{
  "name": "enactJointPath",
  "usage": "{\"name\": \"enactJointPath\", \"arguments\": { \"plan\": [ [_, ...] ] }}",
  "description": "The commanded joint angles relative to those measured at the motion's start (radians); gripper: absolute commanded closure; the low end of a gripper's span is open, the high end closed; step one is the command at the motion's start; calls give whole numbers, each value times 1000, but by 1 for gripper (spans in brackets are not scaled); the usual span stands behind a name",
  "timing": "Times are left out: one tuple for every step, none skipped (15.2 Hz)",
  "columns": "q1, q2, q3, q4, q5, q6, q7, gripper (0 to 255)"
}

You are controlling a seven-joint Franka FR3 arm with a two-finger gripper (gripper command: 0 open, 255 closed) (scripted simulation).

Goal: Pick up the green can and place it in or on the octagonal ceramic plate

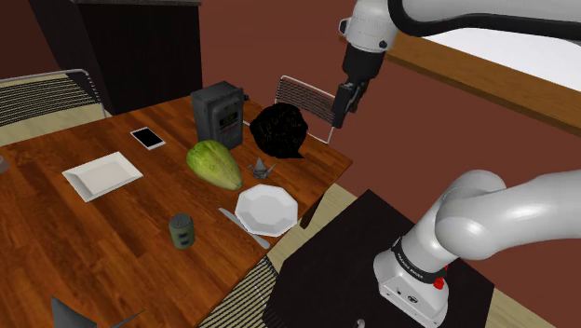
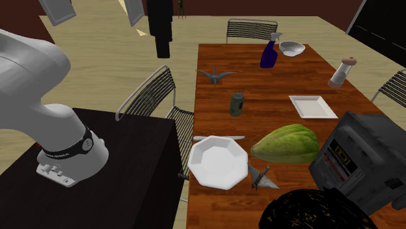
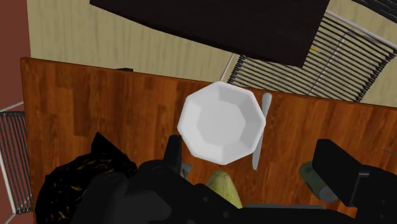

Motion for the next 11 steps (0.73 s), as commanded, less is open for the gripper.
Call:
{"name": "enactJointPath", "arguments": {
  "plan": [
    [10, 45, 33, -19, 19, 68, 34, 0],
    [13, 66, 47, -26, 27, 98, 48, 0],
    [17, 88, 61, -32, 34, 127, 62, 0],
    [21, 111, 76, -37, 40, 157, 77, 0],
    [24, 136, 90, -40, 45, 186, 91, 0],
    [27, 162, 105, -42, 49, 215, 106, 0],
    [29, 189, 119, -42, 53, 245, 121, 0],
    [32, 217, 134, -41, 55, 274, 136, 0],
    [34, 246, 148, -39, 56, 302, 151, 0],
    [36, 277, 163, -35, 55, 331, 167, 0],
    [37, 309, 177, -30, 54, 359, 184, 0]
  ]
}}
